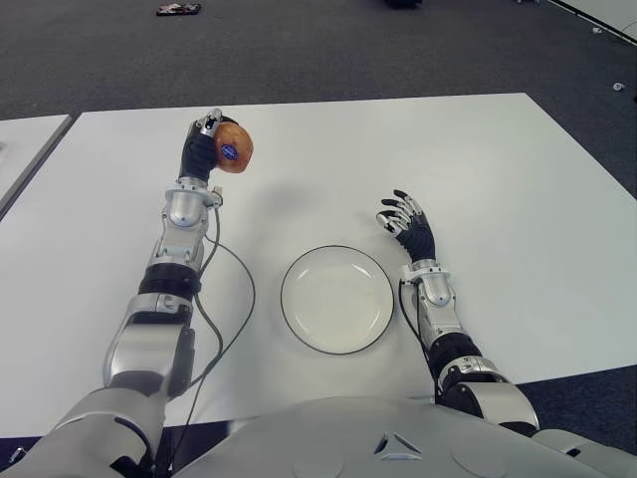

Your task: Put the apples into the plate.

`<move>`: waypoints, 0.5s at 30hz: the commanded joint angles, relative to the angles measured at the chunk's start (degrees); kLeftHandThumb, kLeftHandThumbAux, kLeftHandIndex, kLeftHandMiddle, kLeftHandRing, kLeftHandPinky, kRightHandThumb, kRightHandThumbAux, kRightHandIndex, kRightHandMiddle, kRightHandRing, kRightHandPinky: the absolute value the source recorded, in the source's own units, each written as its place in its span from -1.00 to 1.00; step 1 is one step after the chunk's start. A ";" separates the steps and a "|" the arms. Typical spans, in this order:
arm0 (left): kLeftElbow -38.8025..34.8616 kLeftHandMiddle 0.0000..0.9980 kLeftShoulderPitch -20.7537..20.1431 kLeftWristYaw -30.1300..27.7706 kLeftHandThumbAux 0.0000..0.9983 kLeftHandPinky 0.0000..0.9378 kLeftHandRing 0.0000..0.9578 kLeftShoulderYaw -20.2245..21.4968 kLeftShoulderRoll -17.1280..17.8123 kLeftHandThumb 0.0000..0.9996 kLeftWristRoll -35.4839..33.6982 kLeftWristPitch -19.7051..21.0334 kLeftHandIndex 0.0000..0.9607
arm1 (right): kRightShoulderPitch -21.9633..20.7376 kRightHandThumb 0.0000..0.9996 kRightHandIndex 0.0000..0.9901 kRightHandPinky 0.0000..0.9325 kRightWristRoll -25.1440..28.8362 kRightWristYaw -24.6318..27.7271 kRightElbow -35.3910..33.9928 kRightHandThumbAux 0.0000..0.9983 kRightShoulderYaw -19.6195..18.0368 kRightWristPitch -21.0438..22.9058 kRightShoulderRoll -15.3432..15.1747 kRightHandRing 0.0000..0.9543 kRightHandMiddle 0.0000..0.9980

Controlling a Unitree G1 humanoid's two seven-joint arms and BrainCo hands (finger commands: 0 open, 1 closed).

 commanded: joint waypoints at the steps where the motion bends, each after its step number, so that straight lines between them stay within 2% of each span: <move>1: -3.32 0.78 1.11 -5.01 0.48 0.93 0.88 2.25 -1.52 0.04 -4.98 4.07 0.64 | 1.80 -0.51 -0.70 -0.16 0.80 0.44 2.67 0.38 -0.12 2.46 0.27 -0.27 -0.41; 5: -6.69 0.78 1.72 -7.99 0.48 0.93 0.88 3.28 -2.78 0.05 -8.28 8.45 0.63 | 1.69 -0.50 -0.70 -0.15 0.89 0.63 3.04 0.39 -0.26 2.19 0.23 -0.27 -0.41; 9: -9.27 0.78 2.48 -8.98 0.48 0.93 0.88 3.59 -3.63 0.05 -9.26 10.90 0.63 | 1.67 -0.50 -0.70 -0.16 0.85 0.80 3.19 0.38 -0.29 1.95 0.17 -0.28 -0.41; 15: -19.09 0.78 5.60 -9.23 0.48 0.94 0.89 2.02 -7.17 0.06 -10.00 14.87 0.63 | 1.66 -0.52 -0.71 -0.17 0.67 0.89 3.28 0.36 -0.22 1.65 0.05 -0.28 -0.41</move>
